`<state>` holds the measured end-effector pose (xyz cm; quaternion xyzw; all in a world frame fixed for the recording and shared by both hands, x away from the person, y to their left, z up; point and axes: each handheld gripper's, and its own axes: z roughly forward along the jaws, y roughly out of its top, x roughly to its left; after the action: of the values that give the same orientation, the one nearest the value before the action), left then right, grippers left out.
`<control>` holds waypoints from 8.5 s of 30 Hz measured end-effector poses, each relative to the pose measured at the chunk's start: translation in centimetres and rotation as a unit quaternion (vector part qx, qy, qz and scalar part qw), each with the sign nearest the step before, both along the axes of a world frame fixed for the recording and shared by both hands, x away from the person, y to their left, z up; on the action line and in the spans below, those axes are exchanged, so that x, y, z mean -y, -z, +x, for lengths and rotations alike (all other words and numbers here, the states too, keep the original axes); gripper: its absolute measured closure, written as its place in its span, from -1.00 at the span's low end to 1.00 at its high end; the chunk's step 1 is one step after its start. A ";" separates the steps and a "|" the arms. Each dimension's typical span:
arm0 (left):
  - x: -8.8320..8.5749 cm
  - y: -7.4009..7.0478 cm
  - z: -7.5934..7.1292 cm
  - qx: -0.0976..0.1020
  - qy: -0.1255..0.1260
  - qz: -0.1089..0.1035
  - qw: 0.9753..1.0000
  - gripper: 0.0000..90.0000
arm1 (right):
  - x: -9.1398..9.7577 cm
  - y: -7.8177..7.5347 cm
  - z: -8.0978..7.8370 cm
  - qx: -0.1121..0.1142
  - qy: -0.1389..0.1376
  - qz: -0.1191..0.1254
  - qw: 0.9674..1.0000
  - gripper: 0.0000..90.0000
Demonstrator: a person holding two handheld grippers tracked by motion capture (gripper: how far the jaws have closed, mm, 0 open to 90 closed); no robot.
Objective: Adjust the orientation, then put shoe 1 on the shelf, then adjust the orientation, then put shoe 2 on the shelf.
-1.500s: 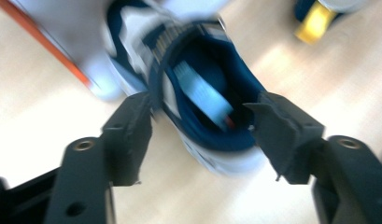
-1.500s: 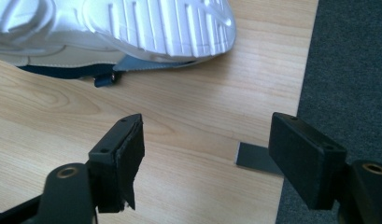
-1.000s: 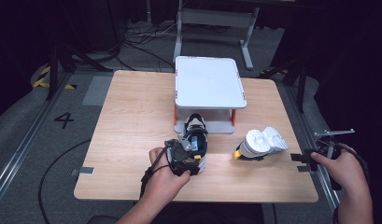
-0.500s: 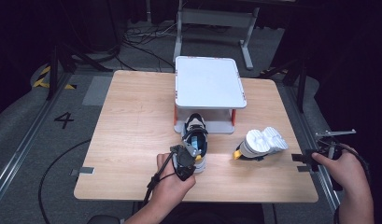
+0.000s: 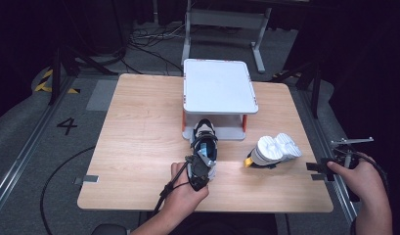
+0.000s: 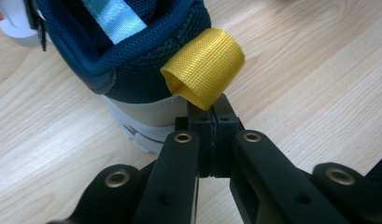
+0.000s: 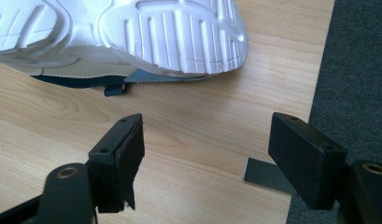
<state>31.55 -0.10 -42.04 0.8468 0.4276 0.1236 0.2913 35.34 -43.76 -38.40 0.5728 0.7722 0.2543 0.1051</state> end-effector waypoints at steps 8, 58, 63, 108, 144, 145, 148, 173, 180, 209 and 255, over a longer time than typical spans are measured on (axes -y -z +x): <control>0.0 -0.3 0.9 0.009 0.003 -0.007 1.000 1.00 | -0.2 0.1 0.1 -0.001 0.000 -0.004 1.000 -0.38; 1.6 -0.1 7.4 0.101 -0.015 -0.012 0.995 0.93 | -0.7 1.1 0.2 -0.022 -0.013 -0.007 1.000 -0.40; 1.6 0.7 9.3 0.116 -0.035 -0.008 0.993 0.88 | -0.7 1.1 0.2 -0.020 -0.015 -0.005 1.000 -0.41; -5.9 -2.4 8.3 0.140 -0.112 -0.025 0.983 0.42 | -1.5 1.2 0.5 -0.026 -0.035 -0.010 0.999 -0.43; -18.7 -3.1 6.3 -0.046 -0.156 0.066 0.984 -0.41 | -6.3 -1.6 3.1 0.045 -0.090 -0.007 0.995 1.00; -18.9 -3.0 6.3 -0.045 -0.156 0.069 0.984 -0.41 | -6.7 -1.5 3.3 0.049 -0.094 -0.002 0.994 1.00; -19.3 -2.9 6.2 -0.049 -0.161 0.071 0.983 -0.41 | -7.3 -1.4 3.8 0.052 -0.100 0.000 0.994 1.00; -19.0 -2.7 7.5 -0.047 -0.149 0.076 0.985 -0.43 | -7.8 0.1 2.7 -0.014 -0.091 -0.032 0.995 1.00; -18.0 -2.6 8.7 -0.048 -0.128 0.077 0.988 -0.44 | -7.2 0.8 1.6 -0.039 -0.076 -0.044 0.995 1.00; -17.9 -2.7 9.0 -0.046 -0.126 0.073 0.988 -0.45 | -8.3 -0.3 1.2 0.011 -0.089 -0.040 0.995 1.00; -17.2 -2.1 9.2 -0.055 -0.107 0.082 0.989 -0.47 | -13.1 -0.9 0.5 0.014 -0.151 -0.052 0.987 1.00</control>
<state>40.78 17.07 -39.97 0.8224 0.5199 0.1420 0.1823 35.86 -30.69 -37.47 0.4399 0.8603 0.2347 0.1060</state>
